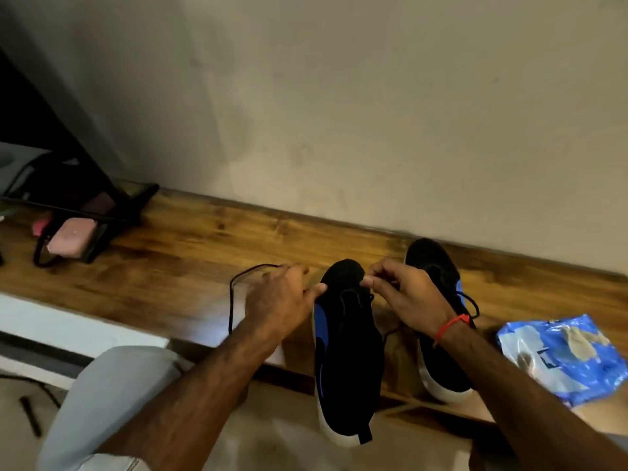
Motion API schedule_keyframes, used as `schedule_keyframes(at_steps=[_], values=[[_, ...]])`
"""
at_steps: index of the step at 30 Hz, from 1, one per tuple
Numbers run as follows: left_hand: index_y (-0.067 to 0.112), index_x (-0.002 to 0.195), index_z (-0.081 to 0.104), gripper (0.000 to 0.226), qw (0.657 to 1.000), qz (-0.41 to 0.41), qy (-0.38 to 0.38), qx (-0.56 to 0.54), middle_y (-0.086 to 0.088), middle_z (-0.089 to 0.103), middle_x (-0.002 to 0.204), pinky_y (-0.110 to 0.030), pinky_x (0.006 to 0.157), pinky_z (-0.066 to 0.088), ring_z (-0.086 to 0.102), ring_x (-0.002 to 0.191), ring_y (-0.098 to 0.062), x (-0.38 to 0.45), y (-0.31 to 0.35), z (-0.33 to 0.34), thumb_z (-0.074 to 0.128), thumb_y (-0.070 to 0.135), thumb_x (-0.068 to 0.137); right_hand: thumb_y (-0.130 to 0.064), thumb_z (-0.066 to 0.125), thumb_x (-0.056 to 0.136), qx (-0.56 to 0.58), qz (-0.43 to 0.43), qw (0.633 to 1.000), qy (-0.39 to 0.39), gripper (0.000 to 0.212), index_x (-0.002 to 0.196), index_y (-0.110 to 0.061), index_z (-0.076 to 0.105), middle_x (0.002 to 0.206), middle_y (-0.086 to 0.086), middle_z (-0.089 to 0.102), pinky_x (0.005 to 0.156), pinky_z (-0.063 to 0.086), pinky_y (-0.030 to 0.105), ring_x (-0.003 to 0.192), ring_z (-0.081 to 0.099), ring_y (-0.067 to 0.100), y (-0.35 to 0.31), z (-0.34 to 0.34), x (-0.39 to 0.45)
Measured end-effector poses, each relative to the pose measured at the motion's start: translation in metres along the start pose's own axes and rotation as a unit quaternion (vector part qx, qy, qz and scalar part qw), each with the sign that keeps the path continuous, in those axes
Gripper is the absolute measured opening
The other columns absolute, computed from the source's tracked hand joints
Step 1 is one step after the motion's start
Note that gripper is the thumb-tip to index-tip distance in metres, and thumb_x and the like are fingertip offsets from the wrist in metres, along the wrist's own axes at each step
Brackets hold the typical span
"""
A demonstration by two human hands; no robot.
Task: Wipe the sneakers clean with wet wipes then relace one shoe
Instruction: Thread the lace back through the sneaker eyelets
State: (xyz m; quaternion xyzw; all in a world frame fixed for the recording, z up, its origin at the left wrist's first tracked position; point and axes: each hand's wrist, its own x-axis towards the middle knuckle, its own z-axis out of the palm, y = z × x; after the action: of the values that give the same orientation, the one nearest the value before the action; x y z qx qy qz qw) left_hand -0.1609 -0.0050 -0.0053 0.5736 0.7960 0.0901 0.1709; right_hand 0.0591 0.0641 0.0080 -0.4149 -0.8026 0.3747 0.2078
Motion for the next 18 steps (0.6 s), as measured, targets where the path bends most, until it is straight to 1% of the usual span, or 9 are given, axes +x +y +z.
schedule_keyframes(at_steps=[2,4,7,9,11,13,15,16,18], values=[[0.033,0.115,0.059,0.048,0.995,-0.002,-0.054,-0.089,0.008,0.067,0.102,-0.034,0.075,0.055,0.065,0.096,-0.016,-0.003,0.014,0.009,0.058,0.071,0.085,-0.026,0.058,0.099,-0.037,-0.053,0.997,-0.051,0.011,0.1,-0.02,0.067,0.097,-0.011,0.068,0.084,0.05,0.024,0.096,0.063,0.004,0.003,0.006,0.005],[0.033,0.107,0.054,0.047,0.992,-0.004,-0.077,-0.095,0.008,0.063,0.098,-0.031,0.066,0.049,0.062,0.09,-0.016,-0.009,0.027,0.019,0.062,0.071,0.081,-0.024,0.055,0.1,-0.058,-0.074,0.992,-0.086,0.012,0.102,-0.018,0.065,0.098,-0.009,0.066,0.084,0.05,0.027,0.096,0.061,0.005,0.007,0.009,0.009],[0.028,0.104,0.053,0.042,0.992,-0.012,-0.098,-0.078,0.005,0.06,0.098,-0.033,0.067,0.05,0.06,0.088,-0.017,-0.012,0.034,0.025,0.065,0.062,0.083,-0.023,0.057,0.1,-0.056,-0.044,0.994,-0.086,0.007,0.099,-0.021,0.064,0.094,-0.013,0.068,0.083,0.053,0.032,0.092,0.064,0.002,0.018,0.009,0.009],[0.024,0.099,0.06,0.03,0.991,-0.017,-0.106,-0.076,0.002,0.063,0.094,-0.038,0.069,0.057,0.063,0.083,-0.018,-0.008,0.034,0.024,0.063,0.051,0.086,-0.025,0.059,0.099,-0.049,-0.024,0.995,-0.088,0.006,0.099,-0.024,0.064,0.094,-0.014,0.07,0.085,0.054,0.03,0.094,0.065,0.0,0.025,0.009,0.01],[0.018,0.092,0.068,0.022,0.989,-0.016,-0.117,-0.091,-0.002,0.066,0.086,-0.042,0.062,0.061,0.067,0.073,-0.018,-0.004,0.032,0.024,0.06,0.039,0.091,-0.029,0.061,0.097,-0.054,-0.01,0.995,-0.089,0.006,0.098,-0.026,0.066,0.095,-0.015,0.069,0.085,0.053,0.028,0.094,0.063,0.0,0.027,0.014,0.011],[0.014,0.086,0.071,0.022,0.986,-0.016,-0.126,-0.106,-0.003,0.068,0.083,-0.037,0.057,0.061,0.069,0.067,-0.017,-0.001,0.029,0.025,0.058,0.029,0.095,-0.032,0.061,0.096,-0.087,0.003,0.992,-0.091,0.009,0.099,-0.027,0.067,0.098,-0.014,0.068,0.085,0.048,0.029,0.096,0.057,0.005,0.028,0.026,0.011],[0.013,0.082,0.072,0.022,0.985,-0.019,-0.127,-0.118,-0.001,0.07,0.084,-0.028,0.057,0.055,0.067,0.072,-0.014,0.001,0.027,0.025,0.058,0.022,0.096,-0.035,0.06,0.096,-0.135,0.012,0.987,-0.082,0.011,0.101,-0.029,0.068,0.102,-0.011,0.067,0.089,0.043,0.033,0.102,0.05,0.011,0.028,0.037,0.011],[0.015,0.083,0.073,0.021,0.983,-0.025,-0.124,-0.13,0.001,0.071,0.087,-0.022,0.056,0.048,0.065,0.076,-0.011,0.002,0.026,0.024,0.058,0.02,0.096,-0.036,0.06,0.095,-0.148,0.017,0.986,-0.073,0.012,0.101,-0.03,0.068,0.104,-0.01,0.066,0.091,0.043,0.034,0.105,0.049,0.013,0.027,0.041,0.011],[0.017,0.092,0.077,0.018,0.977,-0.046,-0.119,-0.168,0.006,0.07,0.091,-0.013,0.052,0.039,0.06,0.078,-0.005,0.002,0.024,0.025,0.06,0.02,0.097,-0.036,0.061,0.094,-0.15,0.028,0.987,-0.055,0.012,0.1,-0.029,0.069,0.106,-0.008,0.065,0.094,0.043,0.036,0.107,0.05,0.016,0.027,0.046,0.012]])
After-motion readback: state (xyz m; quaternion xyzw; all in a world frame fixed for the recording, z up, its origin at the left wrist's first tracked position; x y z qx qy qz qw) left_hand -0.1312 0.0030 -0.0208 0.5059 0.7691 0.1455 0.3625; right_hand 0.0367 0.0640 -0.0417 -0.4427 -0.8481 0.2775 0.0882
